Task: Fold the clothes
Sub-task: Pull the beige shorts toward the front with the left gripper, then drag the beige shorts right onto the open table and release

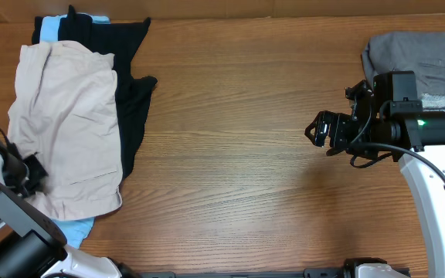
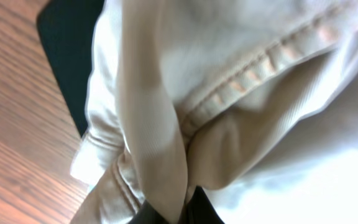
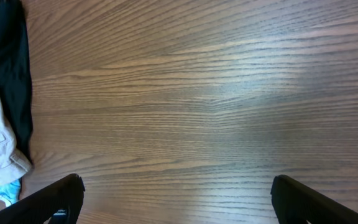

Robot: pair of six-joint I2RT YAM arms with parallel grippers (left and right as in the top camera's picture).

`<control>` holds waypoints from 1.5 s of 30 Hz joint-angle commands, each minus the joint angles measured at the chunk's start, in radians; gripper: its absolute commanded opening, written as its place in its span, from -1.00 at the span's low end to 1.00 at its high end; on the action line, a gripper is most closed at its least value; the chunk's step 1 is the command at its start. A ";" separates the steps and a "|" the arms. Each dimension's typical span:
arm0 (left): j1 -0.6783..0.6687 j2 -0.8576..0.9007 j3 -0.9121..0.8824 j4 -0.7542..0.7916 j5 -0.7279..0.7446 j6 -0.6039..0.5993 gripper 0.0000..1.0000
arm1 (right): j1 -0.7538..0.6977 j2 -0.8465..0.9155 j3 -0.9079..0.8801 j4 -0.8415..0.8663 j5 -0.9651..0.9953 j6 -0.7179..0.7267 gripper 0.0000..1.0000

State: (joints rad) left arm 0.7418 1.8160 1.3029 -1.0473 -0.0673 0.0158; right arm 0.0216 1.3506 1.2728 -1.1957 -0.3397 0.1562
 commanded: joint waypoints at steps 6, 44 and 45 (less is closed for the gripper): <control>-0.072 0.007 0.415 -0.238 0.608 0.029 -0.92 | 0.005 -0.002 0.009 0.014 0.006 -0.007 1.00; -1.510 0.260 0.602 0.322 0.370 0.063 1.00 | -0.381 -0.076 0.238 -0.069 -0.072 0.018 1.00; -1.496 0.253 0.612 0.310 0.371 0.040 1.00 | -0.382 -0.076 0.238 -0.062 -0.072 0.018 1.00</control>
State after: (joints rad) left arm -0.7887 2.0823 1.8824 -0.7334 0.3271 0.1043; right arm -0.3485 1.2915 1.4841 -1.2716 -0.4038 0.1825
